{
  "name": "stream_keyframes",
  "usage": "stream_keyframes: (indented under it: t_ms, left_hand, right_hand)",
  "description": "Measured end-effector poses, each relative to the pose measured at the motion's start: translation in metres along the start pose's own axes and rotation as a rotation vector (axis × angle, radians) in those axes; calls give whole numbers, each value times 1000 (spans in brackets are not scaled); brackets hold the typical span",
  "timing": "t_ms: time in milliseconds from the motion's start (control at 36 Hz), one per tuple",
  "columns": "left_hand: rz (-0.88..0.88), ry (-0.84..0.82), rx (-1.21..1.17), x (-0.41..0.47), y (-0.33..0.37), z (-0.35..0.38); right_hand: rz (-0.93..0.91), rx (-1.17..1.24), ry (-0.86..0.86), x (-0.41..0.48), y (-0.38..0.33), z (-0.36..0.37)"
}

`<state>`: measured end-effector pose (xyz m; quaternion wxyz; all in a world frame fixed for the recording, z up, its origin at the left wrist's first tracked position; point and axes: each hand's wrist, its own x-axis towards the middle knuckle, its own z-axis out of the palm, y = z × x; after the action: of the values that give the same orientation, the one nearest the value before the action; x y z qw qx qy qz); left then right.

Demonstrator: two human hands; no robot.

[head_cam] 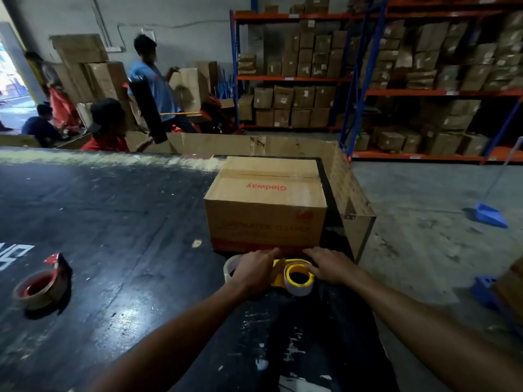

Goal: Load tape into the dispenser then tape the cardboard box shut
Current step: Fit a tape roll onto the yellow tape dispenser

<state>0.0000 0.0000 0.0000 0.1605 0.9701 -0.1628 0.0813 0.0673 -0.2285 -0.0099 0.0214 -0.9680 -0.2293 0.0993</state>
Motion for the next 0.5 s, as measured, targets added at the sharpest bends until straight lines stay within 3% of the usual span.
stream_keyframes:
  t_ms: [194, 361, 500]
  left_hand:
    - [109, -218, 106, -8, 15, 38]
    - [2, -303, -208, -19, 19, 52]
    - [-5, -227, -352, -28, 21, 50]
  right_hand:
    - [-6, 183, -28, -6, -3, 18]
    - [28, 266, -78, 0, -7, 22]
    - [37, 315, -165, 5, -3, 3]
